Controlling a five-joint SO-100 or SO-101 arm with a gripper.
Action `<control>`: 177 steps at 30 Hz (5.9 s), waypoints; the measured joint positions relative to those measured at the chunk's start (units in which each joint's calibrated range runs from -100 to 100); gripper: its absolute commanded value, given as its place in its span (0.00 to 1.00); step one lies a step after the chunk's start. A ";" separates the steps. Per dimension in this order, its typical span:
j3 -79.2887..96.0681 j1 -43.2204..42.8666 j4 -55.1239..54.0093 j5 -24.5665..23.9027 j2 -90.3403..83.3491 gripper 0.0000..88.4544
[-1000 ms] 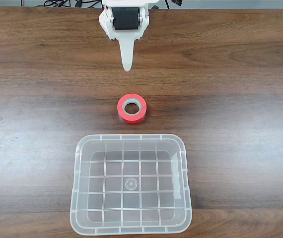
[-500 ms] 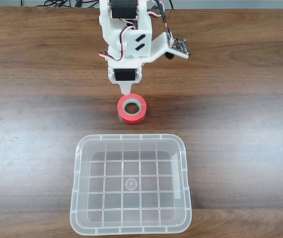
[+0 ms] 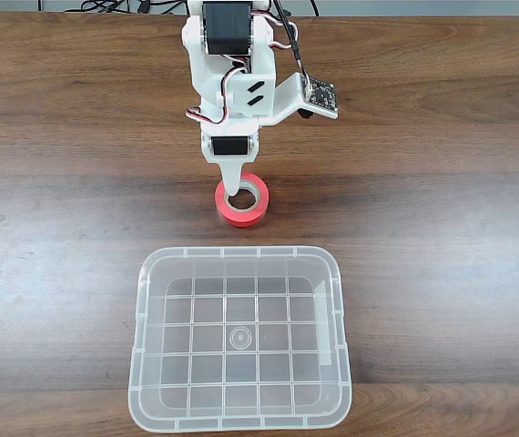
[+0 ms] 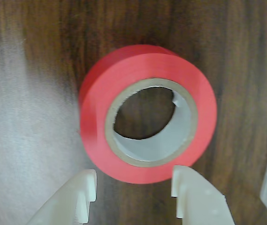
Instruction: Grab the tape and place it in the box.
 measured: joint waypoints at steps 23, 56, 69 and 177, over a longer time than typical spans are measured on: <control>9.21 0.00 -11.53 2.35 5.44 0.09; -12.18 0.00 11.10 2.35 -4.35 0.04; -20.67 0.00 18.56 2.09 -10.80 0.04; -84.39 1.20 40.42 1.93 23.27 0.01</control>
